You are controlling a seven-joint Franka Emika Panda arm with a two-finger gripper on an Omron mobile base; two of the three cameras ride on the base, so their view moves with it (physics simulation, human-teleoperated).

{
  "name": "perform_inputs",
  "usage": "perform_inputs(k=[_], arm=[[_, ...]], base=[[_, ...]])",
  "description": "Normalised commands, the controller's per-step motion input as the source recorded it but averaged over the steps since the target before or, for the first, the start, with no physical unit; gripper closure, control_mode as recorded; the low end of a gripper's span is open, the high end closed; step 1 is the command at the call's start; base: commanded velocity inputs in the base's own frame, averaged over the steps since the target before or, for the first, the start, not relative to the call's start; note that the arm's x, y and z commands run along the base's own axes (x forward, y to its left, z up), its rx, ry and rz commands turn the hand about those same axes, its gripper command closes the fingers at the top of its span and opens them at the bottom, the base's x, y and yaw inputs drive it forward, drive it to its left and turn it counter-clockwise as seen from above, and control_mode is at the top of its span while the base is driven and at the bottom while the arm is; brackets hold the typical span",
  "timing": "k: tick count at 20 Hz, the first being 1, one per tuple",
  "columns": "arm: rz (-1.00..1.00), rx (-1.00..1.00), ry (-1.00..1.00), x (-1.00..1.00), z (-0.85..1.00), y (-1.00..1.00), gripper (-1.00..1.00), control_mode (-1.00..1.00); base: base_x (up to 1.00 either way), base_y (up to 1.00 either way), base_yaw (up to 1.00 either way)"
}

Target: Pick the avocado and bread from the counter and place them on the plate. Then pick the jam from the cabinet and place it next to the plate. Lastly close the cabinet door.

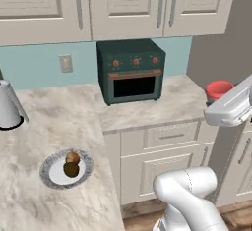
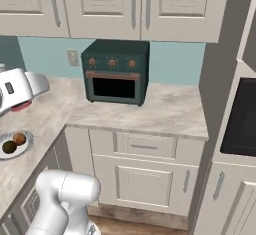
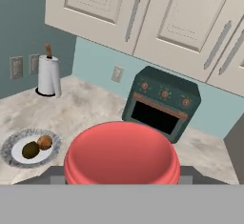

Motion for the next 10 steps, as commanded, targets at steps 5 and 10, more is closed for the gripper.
perform_inputs(k=[5, 10], arm=[[0.00, 0.00, 0.00, 0.00, 0.00, 0.00, 1.00, 1.00], [0.00, 0.00, 0.00, 0.00, 0.00, 0.00, 1.00, 1.00]], base=[[0.19, 0.00, 0.15], [0.21, 0.00, 0.34]])
